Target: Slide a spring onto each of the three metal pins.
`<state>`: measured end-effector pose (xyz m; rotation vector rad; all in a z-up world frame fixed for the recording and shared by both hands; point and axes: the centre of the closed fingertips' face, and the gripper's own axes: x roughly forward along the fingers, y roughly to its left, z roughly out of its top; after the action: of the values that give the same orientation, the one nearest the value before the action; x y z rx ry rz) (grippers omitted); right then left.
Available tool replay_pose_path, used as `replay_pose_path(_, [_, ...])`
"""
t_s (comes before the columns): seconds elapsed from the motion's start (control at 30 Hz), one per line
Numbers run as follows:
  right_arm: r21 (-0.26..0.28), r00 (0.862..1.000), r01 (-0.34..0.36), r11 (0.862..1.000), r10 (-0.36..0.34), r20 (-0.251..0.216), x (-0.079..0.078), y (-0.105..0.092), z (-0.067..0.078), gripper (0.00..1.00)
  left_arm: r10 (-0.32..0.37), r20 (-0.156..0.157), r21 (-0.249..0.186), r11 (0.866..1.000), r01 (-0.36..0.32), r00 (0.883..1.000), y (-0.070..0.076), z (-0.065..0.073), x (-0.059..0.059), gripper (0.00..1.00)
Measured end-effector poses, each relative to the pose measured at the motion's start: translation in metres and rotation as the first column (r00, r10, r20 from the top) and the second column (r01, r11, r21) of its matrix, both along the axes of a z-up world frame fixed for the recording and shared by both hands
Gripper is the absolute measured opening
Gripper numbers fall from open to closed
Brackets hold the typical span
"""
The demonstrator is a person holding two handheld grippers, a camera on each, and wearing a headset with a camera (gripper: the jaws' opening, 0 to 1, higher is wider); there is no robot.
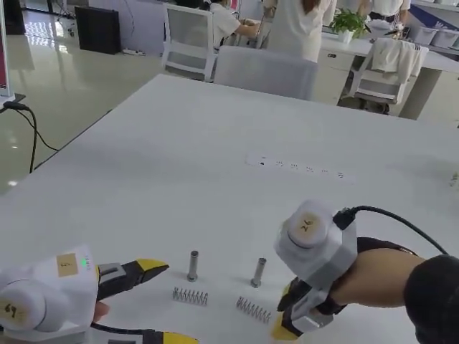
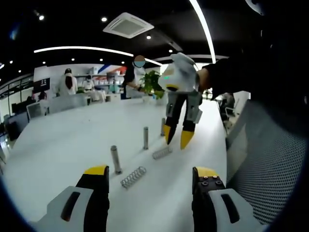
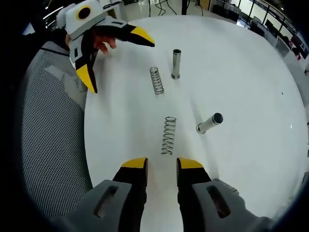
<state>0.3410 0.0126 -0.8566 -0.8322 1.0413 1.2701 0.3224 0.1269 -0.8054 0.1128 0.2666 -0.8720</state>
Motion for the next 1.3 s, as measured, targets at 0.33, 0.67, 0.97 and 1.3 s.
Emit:
replay_pose_path(0.33, [-0.004,1.000,0.000,1.000,0.000,0.010,0.007,0.010,-0.008,0.18,-0.003,-0.003,0.000,1.000,0.003,1.000,0.000,0.000,-0.001,0.64])
replay_pose_path(0.67, [-0.017,1.000,0.003,1.000,-0.003,0.021,0.009,0.013,-0.011,0.14,-0.009,-0.007,0.000,1.000,0.009,1.000,-0.001,-0.001,-0.003,0.63])
replay_pose_path(0.97, [-0.051,0.996,-0.032,0.998,0.036,0.076,0.011,0.013,-0.012,0.08,-0.014,-0.008,-0.002,1.000,0.014,1.000,-0.001,-0.001,-0.005,0.62])
replay_pose_path(1.3, [-0.032,0.996,-0.045,0.998,0.048,0.076,0.009,0.016,0.000,0.08,-0.032,-0.009,0.000,0.999,0.032,0.999,-0.004,0.001,-0.008,0.58])
